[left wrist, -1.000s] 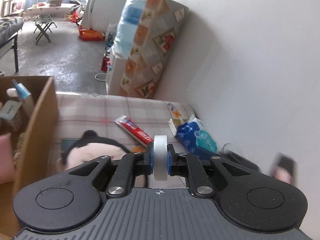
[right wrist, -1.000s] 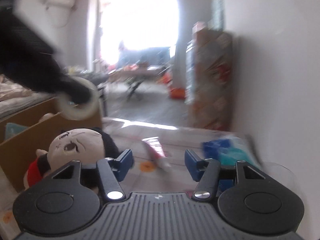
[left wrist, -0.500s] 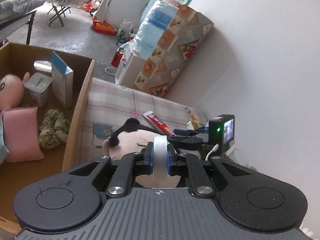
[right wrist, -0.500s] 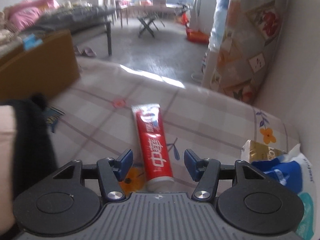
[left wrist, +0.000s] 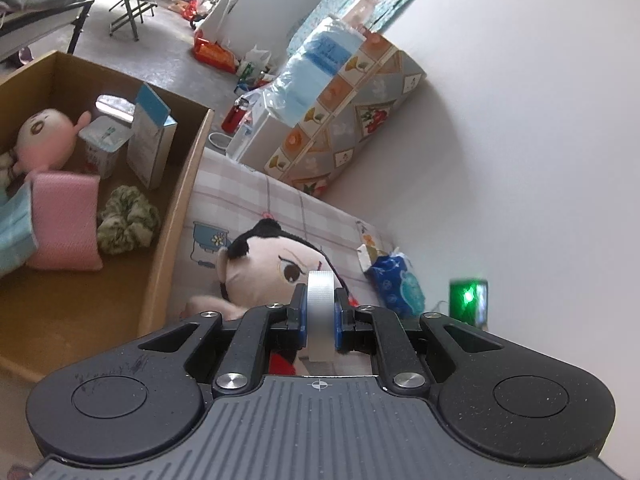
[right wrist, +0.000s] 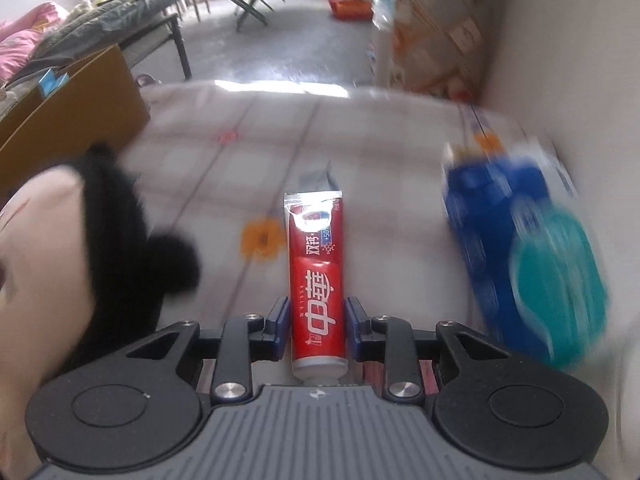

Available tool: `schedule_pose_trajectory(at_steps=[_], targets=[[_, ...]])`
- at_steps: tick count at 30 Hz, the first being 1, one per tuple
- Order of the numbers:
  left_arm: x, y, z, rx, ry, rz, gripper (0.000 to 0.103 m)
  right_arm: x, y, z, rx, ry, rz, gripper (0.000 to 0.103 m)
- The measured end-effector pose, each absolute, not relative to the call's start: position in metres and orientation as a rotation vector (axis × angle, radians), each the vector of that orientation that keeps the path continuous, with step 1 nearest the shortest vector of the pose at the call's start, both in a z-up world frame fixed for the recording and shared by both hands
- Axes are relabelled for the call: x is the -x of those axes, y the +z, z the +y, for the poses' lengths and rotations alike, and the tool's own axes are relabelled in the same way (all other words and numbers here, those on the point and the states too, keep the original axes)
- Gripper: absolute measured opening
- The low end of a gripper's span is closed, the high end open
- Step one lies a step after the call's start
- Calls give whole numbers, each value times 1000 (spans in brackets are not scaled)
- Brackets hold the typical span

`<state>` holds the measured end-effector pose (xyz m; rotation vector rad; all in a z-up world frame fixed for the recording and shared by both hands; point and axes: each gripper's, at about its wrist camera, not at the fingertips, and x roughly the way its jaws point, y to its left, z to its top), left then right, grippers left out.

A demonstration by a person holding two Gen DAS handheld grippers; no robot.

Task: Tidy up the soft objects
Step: 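Carry the tape roll in the left gripper while the right gripper carries the toothpaste toward the box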

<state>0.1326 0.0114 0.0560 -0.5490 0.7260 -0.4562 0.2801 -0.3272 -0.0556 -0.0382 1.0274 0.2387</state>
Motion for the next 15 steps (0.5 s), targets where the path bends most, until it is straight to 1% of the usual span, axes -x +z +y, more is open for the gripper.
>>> schedule_pose_trajectory(at_steps=[11, 15], targets=[[-81, 66, 56, 608, -426, 682, 11, -162, -43, -329, -38, 249, 1129, 31], [-65, 70, 78, 619, -385, 657, 11, -146, -41, -317, -15, 257, 1137, 33]])
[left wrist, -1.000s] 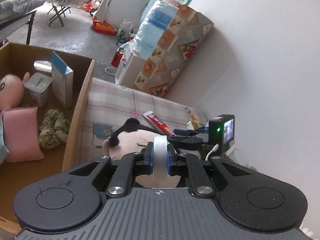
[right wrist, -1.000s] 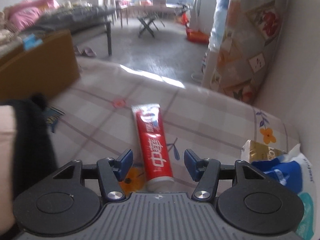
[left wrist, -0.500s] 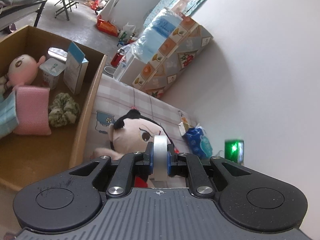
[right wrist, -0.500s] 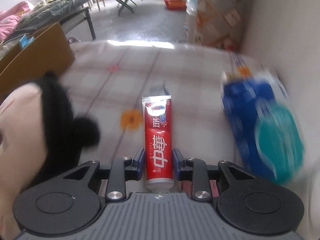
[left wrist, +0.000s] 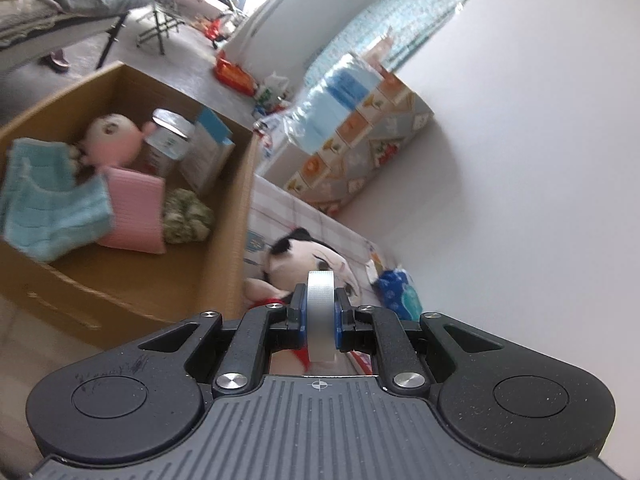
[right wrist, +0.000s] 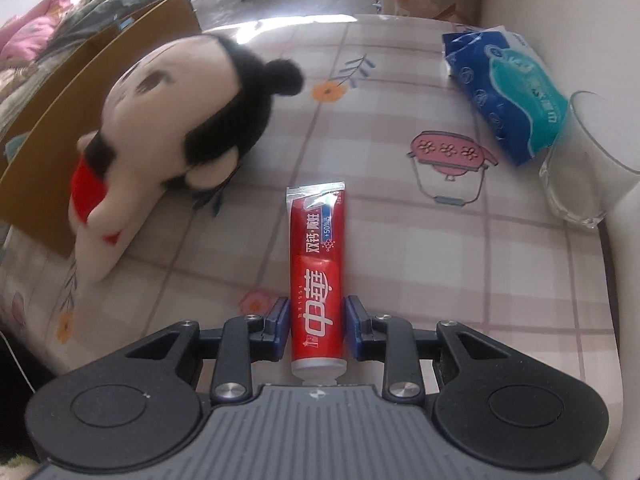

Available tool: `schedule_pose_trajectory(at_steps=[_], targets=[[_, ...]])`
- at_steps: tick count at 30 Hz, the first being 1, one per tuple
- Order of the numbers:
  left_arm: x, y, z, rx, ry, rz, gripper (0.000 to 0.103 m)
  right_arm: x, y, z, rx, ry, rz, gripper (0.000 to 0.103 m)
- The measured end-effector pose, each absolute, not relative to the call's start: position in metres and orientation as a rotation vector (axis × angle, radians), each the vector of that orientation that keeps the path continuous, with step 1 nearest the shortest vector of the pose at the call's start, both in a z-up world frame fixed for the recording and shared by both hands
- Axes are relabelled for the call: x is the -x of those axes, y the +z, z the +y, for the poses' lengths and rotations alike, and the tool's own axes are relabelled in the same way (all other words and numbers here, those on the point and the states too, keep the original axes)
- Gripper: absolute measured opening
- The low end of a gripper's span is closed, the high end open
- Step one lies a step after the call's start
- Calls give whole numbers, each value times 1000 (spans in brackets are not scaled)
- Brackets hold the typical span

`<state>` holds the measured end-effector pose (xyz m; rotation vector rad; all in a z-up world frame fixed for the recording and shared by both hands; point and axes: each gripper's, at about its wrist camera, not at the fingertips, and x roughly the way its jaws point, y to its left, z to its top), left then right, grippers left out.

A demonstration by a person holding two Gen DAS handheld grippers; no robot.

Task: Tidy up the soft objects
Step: 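Carry the tape roll in the left gripper while the right gripper carries the toothpaste toward the box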

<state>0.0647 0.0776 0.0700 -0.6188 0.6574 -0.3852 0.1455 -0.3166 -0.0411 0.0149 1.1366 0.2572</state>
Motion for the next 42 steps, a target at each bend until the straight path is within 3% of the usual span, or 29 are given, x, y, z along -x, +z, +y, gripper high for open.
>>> schedule_pose_trajectory(at_steps=[6, 10, 19, 26, 36, 42], targets=[[-45, 79, 120, 633, -279, 602, 11, -151, -44, -302, 48, 231, 1131, 37], [-39, 80, 143, 635, -224, 577, 11, -148, -44, -299, 68, 212, 1112, 31], [-50, 62, 169, 637, -195, 597, 11, -134, -42, -349, -421, 195, 1053, 30], [-76, 48, 170, 652, -228, 652, 11, -108, -38, -378, -790, 246, 905, 30], [-165, 22, 136, 656, -243, 895, 11, -87, 8, -355, -855, 418, 672, 30], [-219, -12, 117, 734, -179, 1077, 11, -94, 12, -328, -855, 550, 649, 30]])
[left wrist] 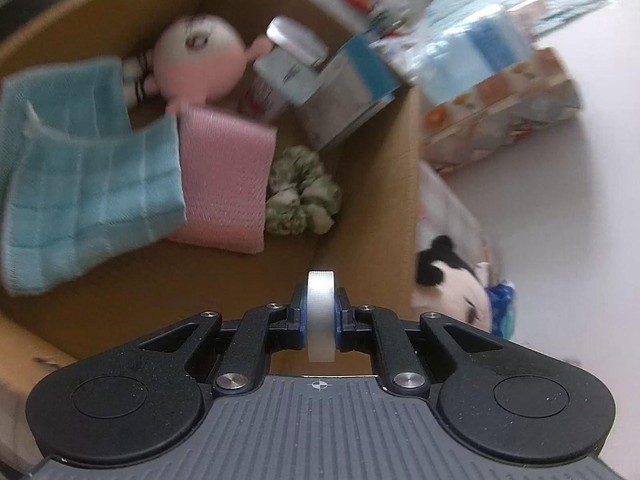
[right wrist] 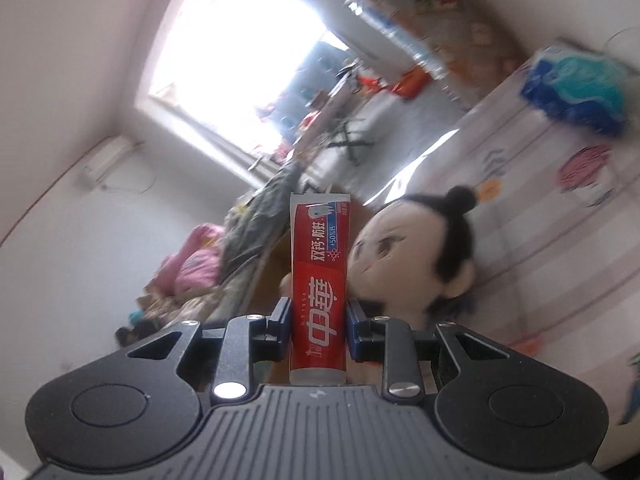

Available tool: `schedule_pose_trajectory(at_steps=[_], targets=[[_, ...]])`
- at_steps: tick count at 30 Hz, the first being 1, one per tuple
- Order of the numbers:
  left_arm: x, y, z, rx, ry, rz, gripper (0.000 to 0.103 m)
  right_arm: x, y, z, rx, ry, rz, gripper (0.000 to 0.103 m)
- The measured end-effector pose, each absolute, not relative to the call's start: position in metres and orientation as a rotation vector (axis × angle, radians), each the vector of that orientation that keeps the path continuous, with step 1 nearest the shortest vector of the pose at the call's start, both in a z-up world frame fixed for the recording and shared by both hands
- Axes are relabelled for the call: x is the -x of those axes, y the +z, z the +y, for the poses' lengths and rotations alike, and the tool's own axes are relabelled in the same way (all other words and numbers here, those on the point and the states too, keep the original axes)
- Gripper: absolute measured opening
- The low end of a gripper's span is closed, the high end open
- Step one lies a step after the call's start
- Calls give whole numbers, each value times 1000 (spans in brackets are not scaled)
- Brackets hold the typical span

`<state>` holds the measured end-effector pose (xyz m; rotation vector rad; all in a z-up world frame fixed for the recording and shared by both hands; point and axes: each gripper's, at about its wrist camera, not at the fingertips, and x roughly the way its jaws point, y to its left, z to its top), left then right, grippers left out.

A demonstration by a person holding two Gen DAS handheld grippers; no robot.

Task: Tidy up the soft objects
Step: 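Carry the tape roll in the left gripper while the right gripper carries the toothpaste toward the box, then open the left gripper to drop the tape roll while the right gripper lowers the toothpaste into the box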

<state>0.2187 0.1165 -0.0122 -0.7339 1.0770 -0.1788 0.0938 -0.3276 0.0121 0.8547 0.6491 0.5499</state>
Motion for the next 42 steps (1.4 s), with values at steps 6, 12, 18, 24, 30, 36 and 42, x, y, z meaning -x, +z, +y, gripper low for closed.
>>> schedule_pose_trajectory(at_steps=[6, 12, 18, 24, 30, 36, 42], targets=[[-238, -36, 105, 841, -145, 1153, 11, -101, 8, -314, -850, 620, 642, 30], [-245, -61, 109, 909, -94, 1244, 20, -103, 1, -313, -853, 657, 651, 30], [-236, -51, 117, 867, -76, 1202, 45, -103, 3, -311, -834, 666, 652, 30], [-236, -51, 123, 904, -75, 1207, 45, -103, 7, -307, -818, 668, 656, 30], [-228, -35, 122, 919, -101, 1134, 45, -103, 9, -303, -808, 664, 662, 30], [-186, 13, 134, 815, -152, 954, 46, -99, 35, -286, -720, 709, 642, 30], [-127, 50, 164, 749, -171, 737, 53, -119, 75, -235, -562, 843, 652, 30]])
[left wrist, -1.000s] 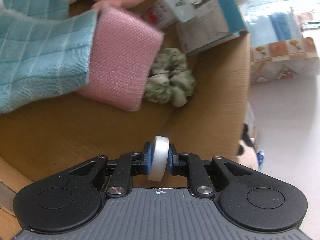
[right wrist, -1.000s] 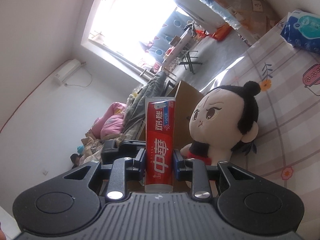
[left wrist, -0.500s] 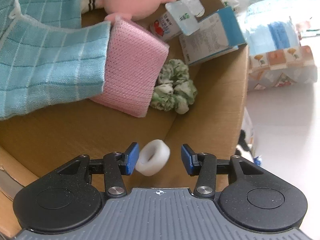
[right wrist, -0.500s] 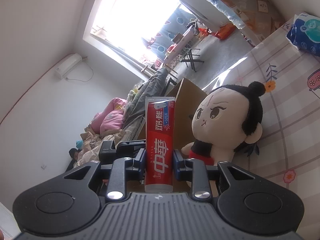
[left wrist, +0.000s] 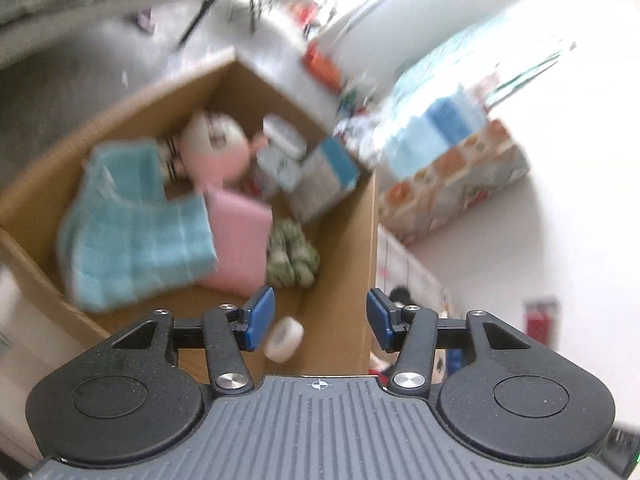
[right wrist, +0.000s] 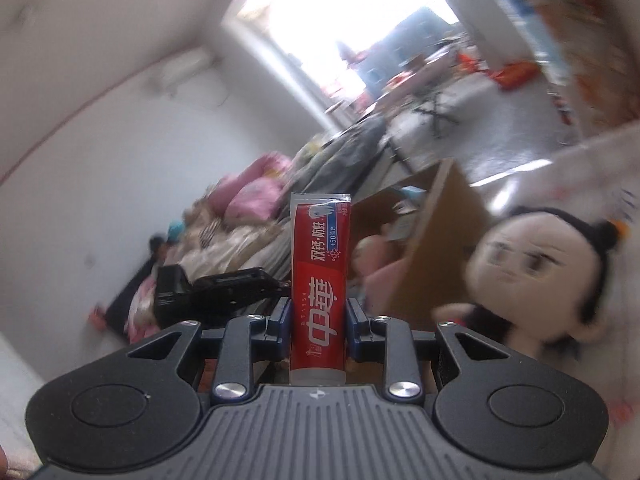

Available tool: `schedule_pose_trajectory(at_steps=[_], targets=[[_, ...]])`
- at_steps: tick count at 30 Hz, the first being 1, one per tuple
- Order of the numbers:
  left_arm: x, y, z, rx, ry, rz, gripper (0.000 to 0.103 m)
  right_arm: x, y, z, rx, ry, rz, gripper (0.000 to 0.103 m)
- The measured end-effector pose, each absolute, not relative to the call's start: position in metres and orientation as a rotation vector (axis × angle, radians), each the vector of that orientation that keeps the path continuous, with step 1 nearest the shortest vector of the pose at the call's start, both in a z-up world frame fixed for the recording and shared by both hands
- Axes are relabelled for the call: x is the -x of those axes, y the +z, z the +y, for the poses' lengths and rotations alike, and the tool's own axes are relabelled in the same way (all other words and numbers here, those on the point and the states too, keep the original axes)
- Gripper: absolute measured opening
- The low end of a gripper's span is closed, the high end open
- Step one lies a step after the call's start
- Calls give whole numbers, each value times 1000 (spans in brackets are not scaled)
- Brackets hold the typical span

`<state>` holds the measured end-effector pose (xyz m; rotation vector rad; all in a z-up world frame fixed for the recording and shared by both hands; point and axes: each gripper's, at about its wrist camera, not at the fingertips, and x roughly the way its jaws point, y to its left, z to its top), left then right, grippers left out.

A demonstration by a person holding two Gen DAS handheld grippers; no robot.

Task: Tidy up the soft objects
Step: 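Open the left gripper to drop the tape roll while the right gripper lowers the toothpaste into the box, then move both tools back over the bed toward the wet-wipes pack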

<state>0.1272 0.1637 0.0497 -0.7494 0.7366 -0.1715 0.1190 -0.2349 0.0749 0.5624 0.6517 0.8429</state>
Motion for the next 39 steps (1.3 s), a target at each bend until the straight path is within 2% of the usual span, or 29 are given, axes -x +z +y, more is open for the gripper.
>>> schedule_pose_trajectory(at_steps=[5, 9, 12, 25, 35, 39], targets=[[-88, 62, 190, 699, -131, 596, 57, -154, 88, -164, -433, 979, 738, 30], [-66, 65, 207, 643, -59, 495, 73, -188, 81, -102, -279, 1073, 852, 30], [-58, 58, 215, 612, -10, 444, 81, -209, 66, -58, -134, 1105, 959, 30], [-68, 34, 235, 614, -20, 461, 82, -255, -15, 51, 351, 1202, 1350, 32], [-63, 35, 234, 602, -28, 463, 82, -273, -5, 53, 247, 1154, 1335, 32], [-61, 40, 225, 563, -22, 465, 88, -265, 9, 47, 202, 1142, 1264, 34]])
